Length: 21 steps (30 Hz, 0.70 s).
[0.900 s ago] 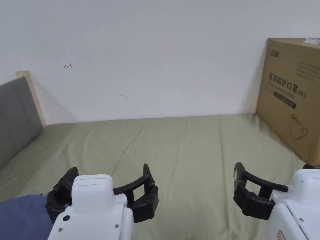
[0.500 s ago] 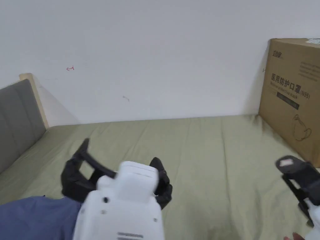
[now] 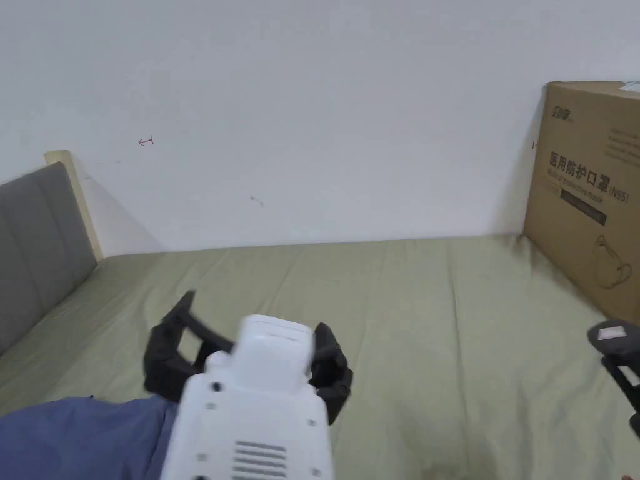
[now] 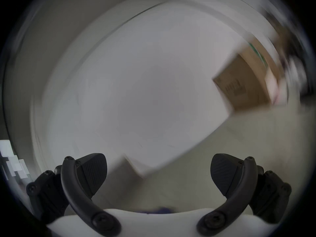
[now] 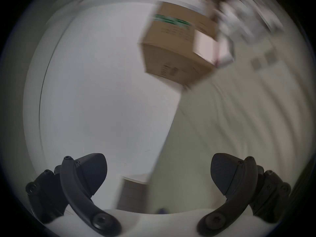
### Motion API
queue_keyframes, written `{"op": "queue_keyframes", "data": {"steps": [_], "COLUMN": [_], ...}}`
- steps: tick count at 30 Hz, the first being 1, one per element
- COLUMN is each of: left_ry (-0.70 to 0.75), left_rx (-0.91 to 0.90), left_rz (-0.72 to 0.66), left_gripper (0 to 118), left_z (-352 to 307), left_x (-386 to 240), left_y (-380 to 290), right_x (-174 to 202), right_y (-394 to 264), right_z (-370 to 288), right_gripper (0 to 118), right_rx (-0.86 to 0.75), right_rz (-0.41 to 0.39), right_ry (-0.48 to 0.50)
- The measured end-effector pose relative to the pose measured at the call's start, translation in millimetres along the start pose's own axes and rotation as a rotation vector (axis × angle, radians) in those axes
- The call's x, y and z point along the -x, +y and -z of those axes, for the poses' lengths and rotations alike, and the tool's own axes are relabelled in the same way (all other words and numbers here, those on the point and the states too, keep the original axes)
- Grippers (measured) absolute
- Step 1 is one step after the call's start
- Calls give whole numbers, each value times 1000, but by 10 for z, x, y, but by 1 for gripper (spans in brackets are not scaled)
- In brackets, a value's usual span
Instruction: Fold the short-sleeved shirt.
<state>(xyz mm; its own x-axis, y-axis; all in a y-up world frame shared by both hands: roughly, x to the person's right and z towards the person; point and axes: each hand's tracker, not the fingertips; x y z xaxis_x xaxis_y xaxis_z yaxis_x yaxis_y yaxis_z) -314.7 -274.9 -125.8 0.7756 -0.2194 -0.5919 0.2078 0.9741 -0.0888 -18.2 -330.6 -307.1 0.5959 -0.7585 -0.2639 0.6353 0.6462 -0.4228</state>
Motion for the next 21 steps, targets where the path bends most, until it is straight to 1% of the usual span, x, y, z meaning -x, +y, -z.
{"op": "queue_keyframes", "data": {"steps": [1,2,3,4,5,6,7,8,9,10,11,13,15,16,19,21], "left_ry": [0,12,16,35,57,49,49,45,50,55,59,56,54,51,18,29], "left_rx": [19,15,2,1,11,14,16,2,-18,-38,-62,-85,-94,-97,-107,-106], "left_rz": [-178,-321,-383,-408,-411,-359,-339,-289,-247,-219,-184,-158,-148,-147,-153,-148], "left_gripper": [118,118,118,118,118,118,118,118,118,118,118,118,118,118,118,118], "left_z": [26,14,-4,-17,-12,1,-1,-35,-63,-93,-121,-76,-76,-157,-72,-162], "left_x": [171,259,343,359,380,391,404,363,350,338,328,347,346,340,419,417], "left_y": [-50,-107,-162,-218,-243,-248,-267,-247,-255,-258,-260,-196,-190,-253,-272,-261], "right_x": [236,400,530,610,676,695,710,740,722,748,767,749,768,767,750,737], "right_y": [-67,-191,-332,-465,-584,-657,-699,-736,-702,-714,-713,-662,-676,-675,-641,-635], "right_z": [-66,-118,-163,-190,-226,-265,-302,-332,-327,-324,-310,-274,-263,-263,-260,-264], "right_gripper": [118,118,118,118,118,118,118,118,118,118,118,118,118,118,118,118], "right_rx": [-25,-58,-114,-152,-188,-209,-222,-228,-220,-217,-198,-164,-170,-169,-161,-156], "right_rz": [-188,-411,-625,-777,-907,-940,-941,-934,-912,-906,-882,-809,-802,-803,-803,-812], "right_ry": [8,1,-33,-55,-67,-29,20,53,36,33,34,55,8,3,3,2]}}
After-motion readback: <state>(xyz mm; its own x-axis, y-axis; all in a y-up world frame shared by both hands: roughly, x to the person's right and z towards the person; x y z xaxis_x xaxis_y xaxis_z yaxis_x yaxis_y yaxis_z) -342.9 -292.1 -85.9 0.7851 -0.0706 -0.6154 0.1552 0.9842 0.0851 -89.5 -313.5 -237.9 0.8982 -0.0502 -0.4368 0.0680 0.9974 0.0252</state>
